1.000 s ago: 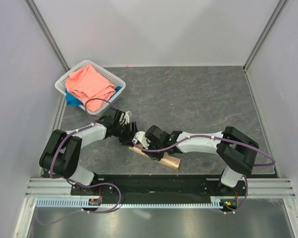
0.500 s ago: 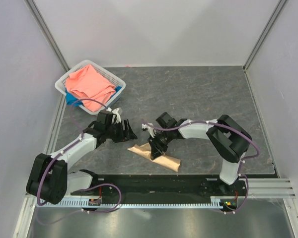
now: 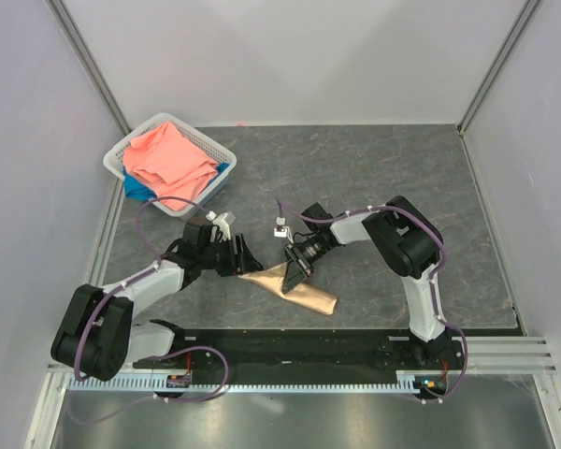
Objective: Fold the napkin, place the utensils inside, and roll it up
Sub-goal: Roll the napkin with the utensil
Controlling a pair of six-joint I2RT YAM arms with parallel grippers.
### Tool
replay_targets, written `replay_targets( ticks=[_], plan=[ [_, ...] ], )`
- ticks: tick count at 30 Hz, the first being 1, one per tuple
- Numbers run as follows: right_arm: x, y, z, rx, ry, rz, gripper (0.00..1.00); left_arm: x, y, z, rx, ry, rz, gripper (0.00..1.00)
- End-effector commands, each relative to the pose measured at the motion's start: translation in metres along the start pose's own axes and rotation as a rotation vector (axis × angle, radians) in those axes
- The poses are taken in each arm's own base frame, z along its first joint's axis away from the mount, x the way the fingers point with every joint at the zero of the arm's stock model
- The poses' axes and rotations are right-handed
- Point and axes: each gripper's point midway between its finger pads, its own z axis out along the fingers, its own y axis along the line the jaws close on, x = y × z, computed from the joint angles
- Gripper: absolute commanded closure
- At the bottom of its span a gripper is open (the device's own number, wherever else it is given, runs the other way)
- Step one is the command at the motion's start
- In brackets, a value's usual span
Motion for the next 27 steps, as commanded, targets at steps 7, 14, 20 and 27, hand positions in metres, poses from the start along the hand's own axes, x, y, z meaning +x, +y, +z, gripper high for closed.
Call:
replay_targets(
  ticks=[7, 14, 20, 27],
  plan=[
    [-0.013, 0.0, 0.0, -0.075, -0.02, -0.012, 0.71, 0.0, -0.01, 0.014, 0.096, -0.011, -0.003, 0.43],
    [-0.022, 0.003, -0.004, -0.037, -0.033, -0.01, 0.64, 0.003, -0.007, 0.02, 0.099, 0.004, -0.008, 0.86],
    [-0.044, 0.019, -0.02, 0.091, -0.086, -0.068, 0.42, 0.001, -0.004, 0.019, 0.046, 0.038, -0.039, 0.98],
    [-0.063, 0.035, -0.055, 0.463, -0.151, -0.26, 0.21, -0.002, 0.002, 0.015, -0.05, 0.121, -0.108, 0.98]
  ],
)
